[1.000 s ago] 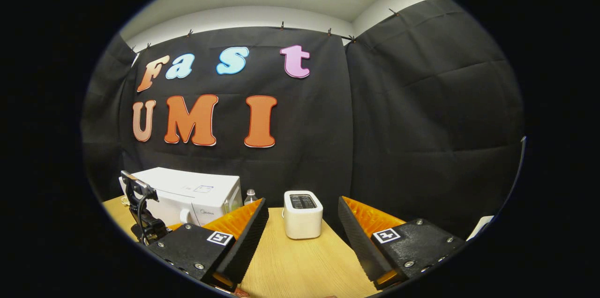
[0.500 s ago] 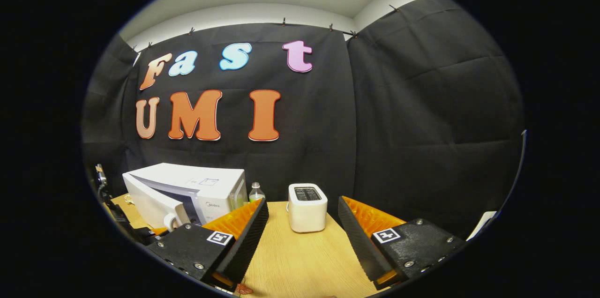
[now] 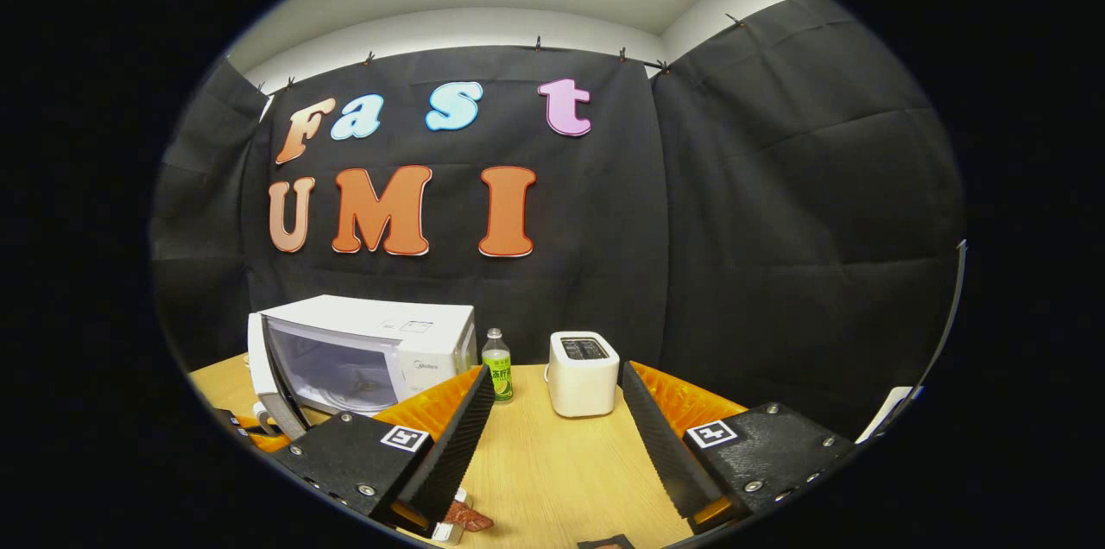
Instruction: Open the microwave oven with the left hand, put the food in, and close the microwave oven.
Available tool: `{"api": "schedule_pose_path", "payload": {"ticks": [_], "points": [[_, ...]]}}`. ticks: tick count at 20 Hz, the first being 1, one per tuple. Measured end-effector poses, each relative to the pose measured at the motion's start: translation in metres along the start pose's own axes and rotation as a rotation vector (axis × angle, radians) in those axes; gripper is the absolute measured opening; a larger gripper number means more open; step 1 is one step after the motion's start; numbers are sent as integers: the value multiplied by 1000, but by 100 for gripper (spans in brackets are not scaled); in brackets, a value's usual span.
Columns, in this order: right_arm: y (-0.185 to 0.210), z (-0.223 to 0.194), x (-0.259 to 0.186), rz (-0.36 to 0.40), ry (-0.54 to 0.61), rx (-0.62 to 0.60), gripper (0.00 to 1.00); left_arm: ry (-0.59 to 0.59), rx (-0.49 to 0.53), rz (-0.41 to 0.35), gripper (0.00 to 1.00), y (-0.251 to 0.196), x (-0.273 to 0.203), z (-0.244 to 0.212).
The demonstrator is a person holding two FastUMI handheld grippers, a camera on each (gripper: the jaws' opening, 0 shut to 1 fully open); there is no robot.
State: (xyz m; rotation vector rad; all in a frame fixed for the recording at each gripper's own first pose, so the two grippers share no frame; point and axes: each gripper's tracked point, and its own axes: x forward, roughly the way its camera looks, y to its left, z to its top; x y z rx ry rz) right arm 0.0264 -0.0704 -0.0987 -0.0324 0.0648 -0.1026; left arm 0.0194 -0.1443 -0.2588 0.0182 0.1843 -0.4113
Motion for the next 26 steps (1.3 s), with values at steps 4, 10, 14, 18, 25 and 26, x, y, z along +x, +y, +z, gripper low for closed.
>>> {"api": "schedule_pose_path", "payload": {"ticks": [4, 10, 14, 18, 25, 26], "points": [[15, -10, -14, 15, 18, 1, 93, -2, -10, 19, 7, 22, -37, -6], [32, -25, -32, 19, 25, 11, 93, -7, -31, 98, 7, 70, -87, -10], [49, -50, -41, 39, 61, 44, 93, -14, -38, 196, 10, 110, -118, -18], [59, -73, -43, 39, 100, 108, 93, -55, -85, 263, 22, 142, -147, -8], [64, -113, -41, -1, 174, 238, 97, -84, -34, 326, 53, 165, -175, 3], [65, -119, -40, -5, 188, 261, 93, -85, -37, 324, 69, 165, -175, 2]]}}
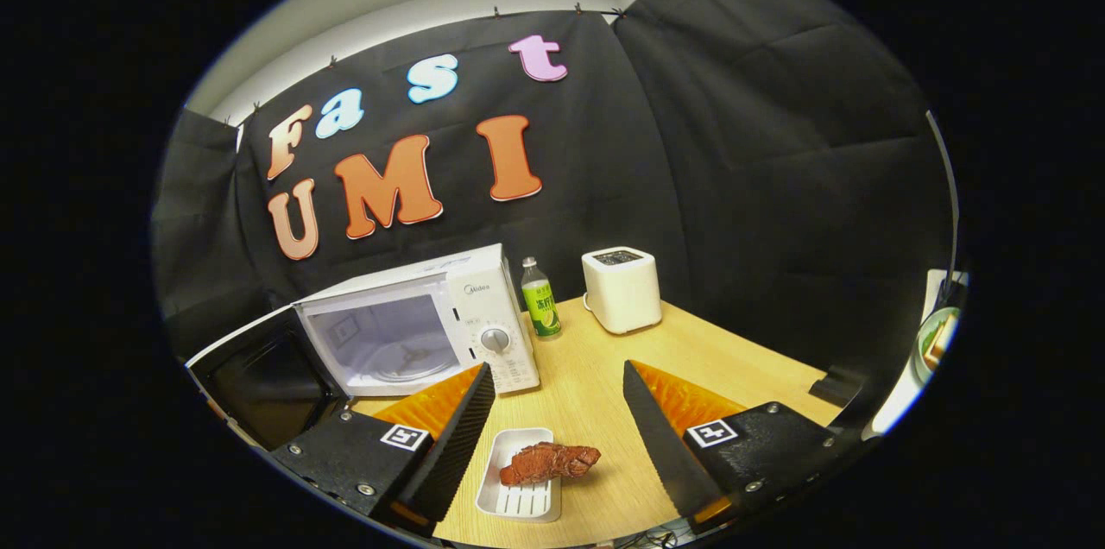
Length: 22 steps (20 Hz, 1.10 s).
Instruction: Open the microwave oven with the left hand, put the food in, and close the microwave oven.
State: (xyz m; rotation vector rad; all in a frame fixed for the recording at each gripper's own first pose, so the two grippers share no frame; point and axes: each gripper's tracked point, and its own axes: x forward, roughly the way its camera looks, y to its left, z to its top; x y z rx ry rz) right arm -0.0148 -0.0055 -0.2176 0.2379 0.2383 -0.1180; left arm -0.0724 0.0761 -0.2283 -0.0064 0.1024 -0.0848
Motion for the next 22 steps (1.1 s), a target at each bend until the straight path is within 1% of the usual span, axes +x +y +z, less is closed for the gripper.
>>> {"api": "schedule_pose_path", "payload": {"ticks": [1, 2, 3, 5, 6, 10, 11, 14, 16, 17, 18, 19, 20, 21, 22], "points": [[-1, -8, 2, -3, 18, 27, 94, 0, -5, -3, 82, 0, 1, -1], [-2, -15, 4, -5, 37, 58, 94, 0, -6, 4, 81, 3, 1, 0], [-4, -21, 7, -12, 48, 93, 95, 2, -4, 13, 83, 7, 1, 0], [-13, -32, 12, -40, 64, 168, 95, 5, -7, 19, 92, 9, 1, -1], [-14, -39, 15, -50, 71, 206, 95, 9, -10, 23, 100, 10, 0, -2], [-19, -70, 24, -88, 122, 317, 93, 6, 3, 30, 100, 10, -4, 0], [-21, -78, 28, -101, 133, 340, 90, 5, 1, 32, 93, 12, -4, -1], [-20, -97, 35, -119, 171, 417, 86, -3, 1, 37, 93, 12, -11, 0], [-22, -106, 37, -123, 187, 470, 76, -7, 6, 44, 93, 13, -14, 0], [-23, -106, 38, -117, 185, 506, 64, -7, 8, 49, 93, 14, -18, -1], [-20, -102, 37, -103, 175, 550, 56, -7, 9, 52, 93, 15, -18, -2], [-17, -101, 39, -103, 164, 599, 37, -7, 9, 56, 93, 16, -21, -2], [-12, -93, 41, -94, 154, 637, 29, -7, 4, 59, 93, 17, -22, -2], [-8, -92, 43, -93, 159, 640, 19, -9, -1, 59, 93, 17, -24, -2], [-5, -92, 44, -96, 152, 632, 15, -9, -3, 58, 93, 16, -27, -2]]}}
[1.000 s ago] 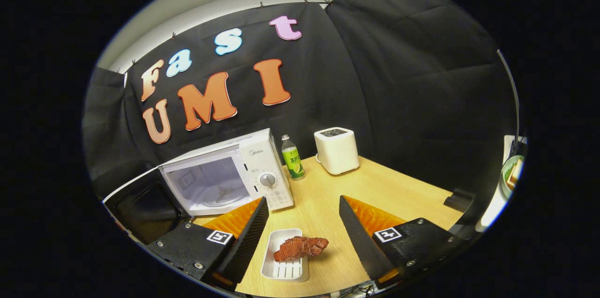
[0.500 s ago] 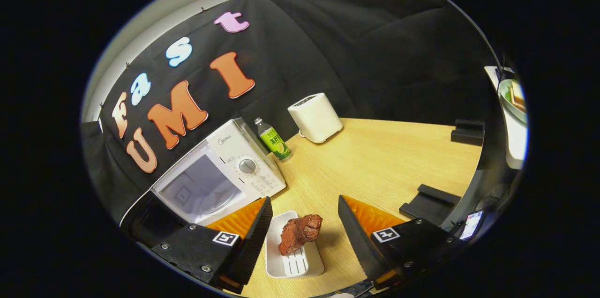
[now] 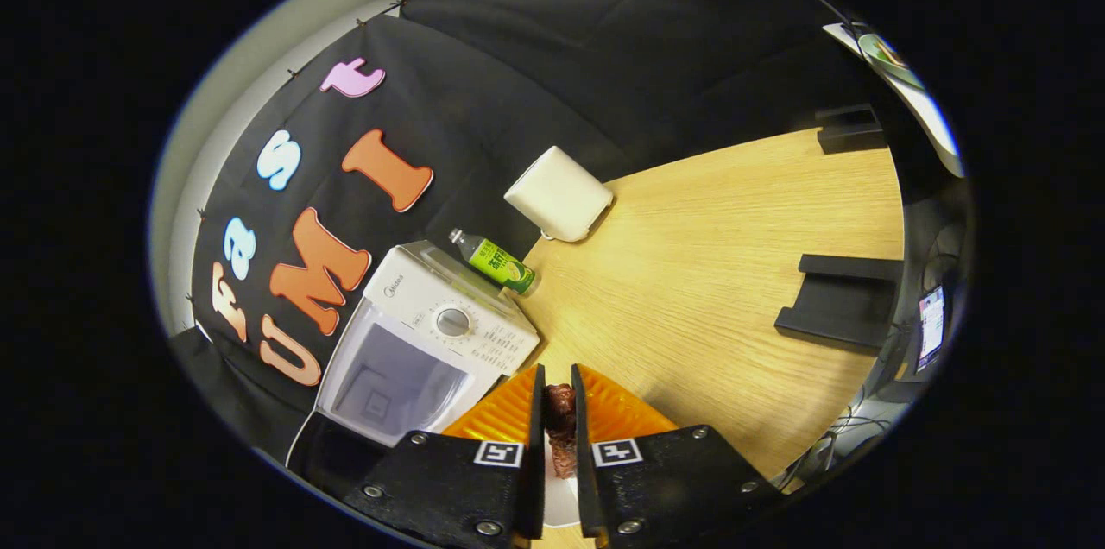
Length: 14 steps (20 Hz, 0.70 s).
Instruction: Open the microwave oven with the left hand, put the food in, and close the microwave oven.
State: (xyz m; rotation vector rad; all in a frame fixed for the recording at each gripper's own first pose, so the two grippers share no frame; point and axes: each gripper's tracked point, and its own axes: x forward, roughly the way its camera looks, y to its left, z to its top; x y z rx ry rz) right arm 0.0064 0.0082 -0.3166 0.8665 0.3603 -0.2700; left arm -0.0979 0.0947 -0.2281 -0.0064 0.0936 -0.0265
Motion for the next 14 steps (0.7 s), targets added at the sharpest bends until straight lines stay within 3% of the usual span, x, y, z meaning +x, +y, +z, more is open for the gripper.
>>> {"api": "schedule_pose_path", "payload": {"ticks": [1, 2, 3, 5, 6, 7, 8, 9, 10, 11, 14], "points": [[3, 3, 1, -2, -8, -9, 10, -1, 1, 2, 93, 0, -2, 0], [5, 7, -1, -7, -20, -17, 7, -1, 2, 4, 100, 2, -5, 0], [11, 15, -5, -4, -38, -25, 2, -2, 2, 4, 93, 2, -7, -1], [25, 27, -9, 20, -68, -25, 1, -3, 5, 9, 93, 4, -11, 0], [33, 33, -11, 29, -77, -27, 1, -4, 1, 10, 100, 7, -12, 0], [41, 38, -13, 38, -88, -39, 1, -6, -9, 7, 93, 8, -14, 2], [50, 42, -17, 47, -102, -53, 1, -7, -19, 9, 100, 11, -15, 3], [61, 47, -19, 61, -112, -62, 1, -8, -22, 17, 100, 17, -17, 4], [74, 51, -23, 79, -120, -64, 1, -12, -14, 32, 93, 23, -18, 6], [87, 52, -24, 98, -122, -62, 1, -18, -1, 49, 100, 31, -21, 9], [124, 45, -23, 152, -115, -69, 1, -30, 7, 77, 100, 44, -20, 15]]}}
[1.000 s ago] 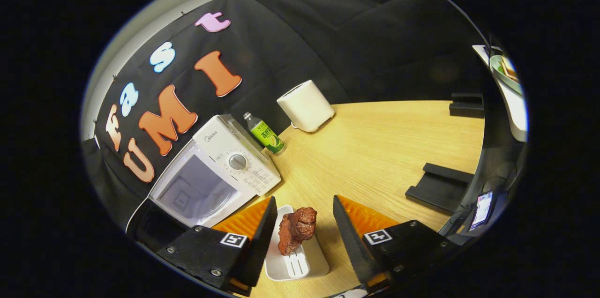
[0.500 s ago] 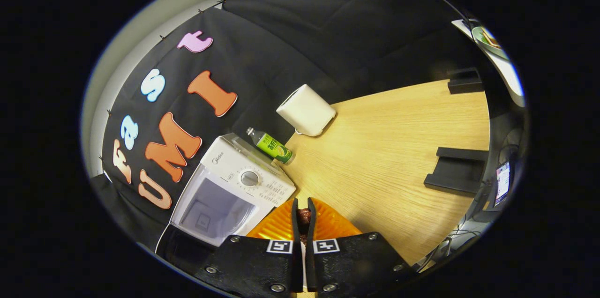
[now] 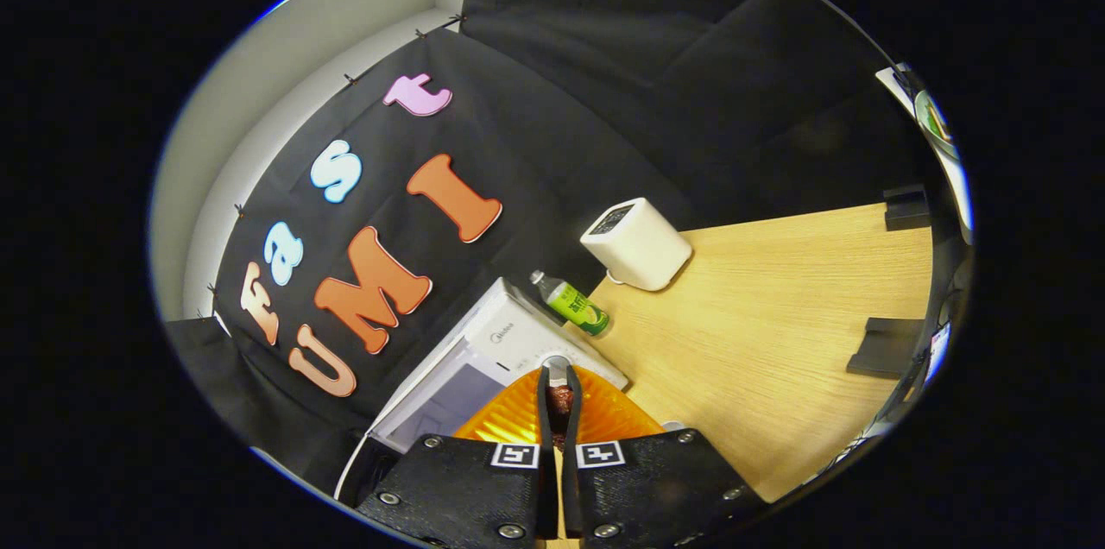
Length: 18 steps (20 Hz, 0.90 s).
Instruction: Open the microwave oven with the left hand, put the food in, and close the microwave oven.
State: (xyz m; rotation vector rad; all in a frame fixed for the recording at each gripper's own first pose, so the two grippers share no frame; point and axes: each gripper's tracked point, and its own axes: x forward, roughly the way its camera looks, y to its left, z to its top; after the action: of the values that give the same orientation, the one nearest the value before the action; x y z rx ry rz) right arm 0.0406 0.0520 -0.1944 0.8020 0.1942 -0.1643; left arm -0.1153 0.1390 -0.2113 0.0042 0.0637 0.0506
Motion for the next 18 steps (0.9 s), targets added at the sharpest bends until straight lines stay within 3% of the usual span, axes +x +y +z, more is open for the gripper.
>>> {"api": "schedule_pose_path", "payload": {"ticks": [1, 2, 4, 5, 6, 7, 10, 11, 12, 13, 14, 16, 17, 18], "points": [[14, -4, 4, 17, 6, 3, 1, 2, -7, -3, 93, 2, 0, 1], [24, -9, 7, 31, 14, 9, 1, 7, -13, -5, 100, 4, 1, 0], [45, -24, 19, 57, 38, 28, 1, 8, -3, 13, 100, 13, 3, 2], [52, -33, 25, 62, 49, 36, 1, 10, 8, 23, 93, 17, 4, 1], [58, -41, 32, 64, 57, 40, 1, 13, 9, 28, 93, 19, 7, 0], [65, -50, 40, 65, 67, 45, 1, 21, 7, 30, 100, 20, 11, -2], [90, -78, 62, 88, 106, 63, 1, 41, -8, 31, 100, 25, 23, -8], [97, -85, 70, 94, 113, 69, 1, 45, -12, 36, 93, 29, 26, -10], [104, -92, 79, 98, 117, 68, 1, 50, -14, 42, 93, 32, 29, -12], [109, -99, 87, 97, 116, 61, 1, 55, -13, 47, 100, 35, 34, -14], [111, -105, 94, 92, 112, 49, 1, 60, -14, 49, 93, 38, 39, -16], [119, -116, 110, 89, 102, 25, 1, 73, -27, 57, 93, 42, 43, -22], [124, -122, 117, 95, 100, 23, 1, 76, -29, 63, 100, 46, 49, -23], [129, -129, 125, 101, 103, 27, 1, 79, -28, 66, 100, 51, 56, -24]]}}
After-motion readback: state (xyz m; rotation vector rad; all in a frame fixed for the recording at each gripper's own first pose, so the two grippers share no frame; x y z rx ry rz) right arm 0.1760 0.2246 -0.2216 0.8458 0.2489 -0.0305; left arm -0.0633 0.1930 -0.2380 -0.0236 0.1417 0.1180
